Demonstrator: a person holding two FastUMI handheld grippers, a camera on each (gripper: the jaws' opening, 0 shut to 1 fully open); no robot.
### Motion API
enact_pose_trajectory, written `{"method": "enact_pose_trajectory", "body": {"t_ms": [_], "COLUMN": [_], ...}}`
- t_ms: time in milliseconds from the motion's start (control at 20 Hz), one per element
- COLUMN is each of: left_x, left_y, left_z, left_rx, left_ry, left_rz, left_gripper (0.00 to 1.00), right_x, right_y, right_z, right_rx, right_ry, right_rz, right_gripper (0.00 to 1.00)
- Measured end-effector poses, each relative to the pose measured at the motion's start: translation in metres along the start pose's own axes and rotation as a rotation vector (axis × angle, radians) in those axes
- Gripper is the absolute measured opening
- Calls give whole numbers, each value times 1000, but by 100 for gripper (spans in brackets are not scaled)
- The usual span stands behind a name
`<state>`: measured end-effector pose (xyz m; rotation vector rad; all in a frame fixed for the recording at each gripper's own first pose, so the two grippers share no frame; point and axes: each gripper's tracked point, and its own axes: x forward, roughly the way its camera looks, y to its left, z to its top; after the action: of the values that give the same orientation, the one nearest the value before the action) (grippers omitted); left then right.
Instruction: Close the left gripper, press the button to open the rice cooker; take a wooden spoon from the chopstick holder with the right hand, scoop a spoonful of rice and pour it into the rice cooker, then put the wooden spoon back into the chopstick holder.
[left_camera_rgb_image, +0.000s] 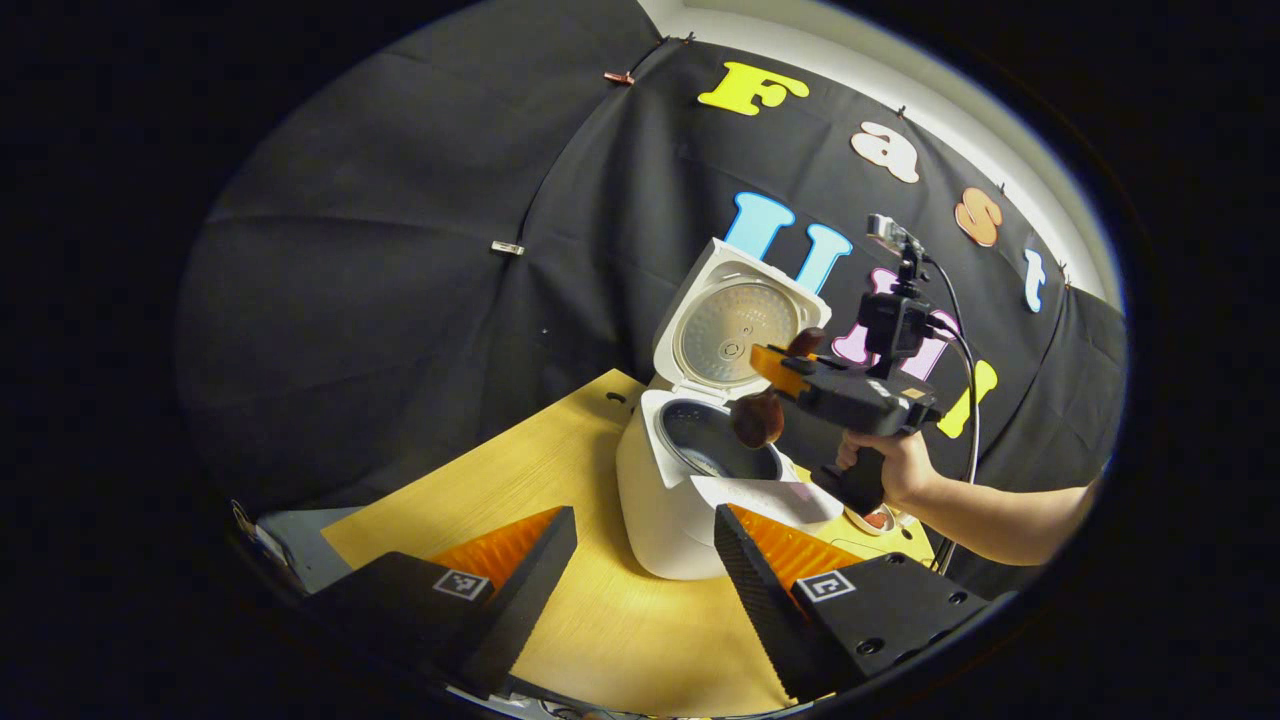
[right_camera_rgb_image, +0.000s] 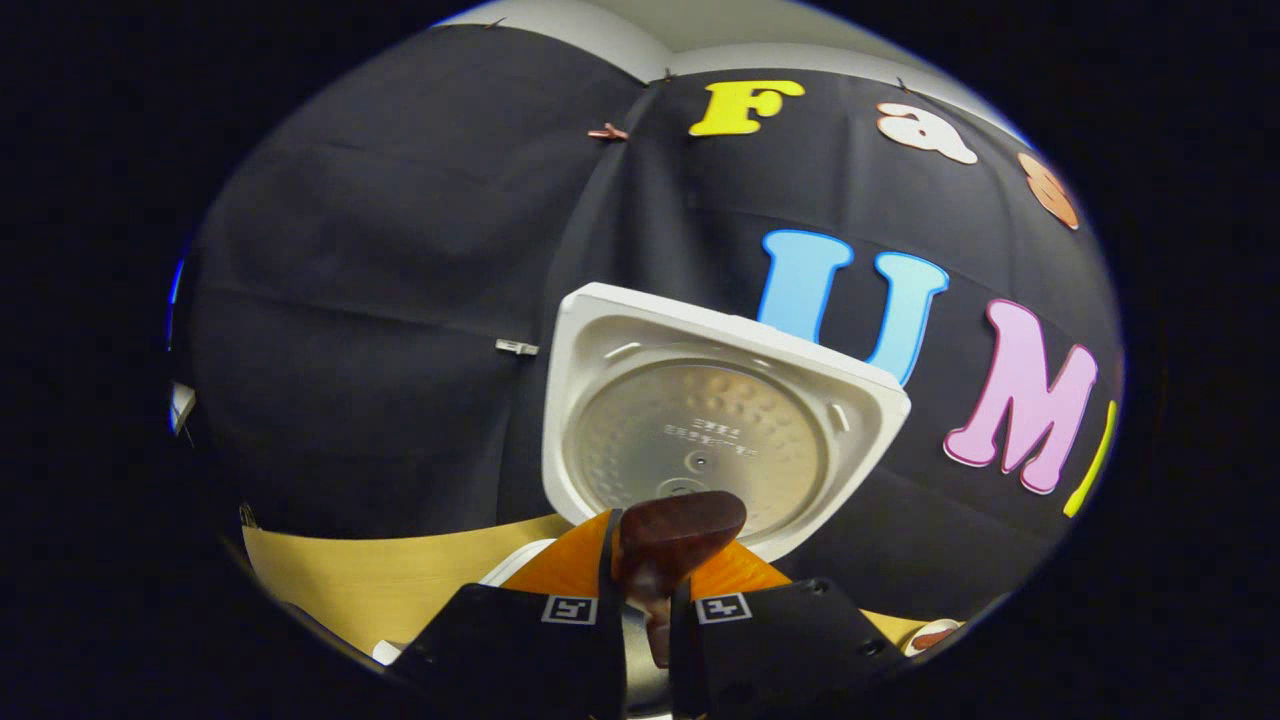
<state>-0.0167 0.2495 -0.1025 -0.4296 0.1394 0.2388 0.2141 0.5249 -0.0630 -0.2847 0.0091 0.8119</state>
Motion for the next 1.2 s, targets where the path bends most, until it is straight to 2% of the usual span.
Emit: {"method": "enact_pose_trajectory", "body": {"t_ms": [100,200,500,850,1050,1200], "left_x": [-2,-3,-3,-1,0,2], "left_y": [3,4,-6,-46,-82,-110], "left_z": [-1,-3,-6,-10,-21,-36], "left_rx": [2,1,-7,35,39,21], "left_ry": [-2,1,2,13,29,72], "left_rz": [5,15,-1,-77,-135,-167], "left_gripper": [98,96,96,96,96,96], "right_x": [0,-3,-36,-135,-213,-272], "right_y": [7,-1,-61,-149,-214,-271], "right_z": [-2,6,40,72,53,21], "right_rx": [23,52,282,496,571,573], "right_ry": [12,-4,-56,-140,-135,-101], "right_rz": [20,1,-92,-192,-323,-452], "right_gripper": [20,21,21,21,20,20]}}
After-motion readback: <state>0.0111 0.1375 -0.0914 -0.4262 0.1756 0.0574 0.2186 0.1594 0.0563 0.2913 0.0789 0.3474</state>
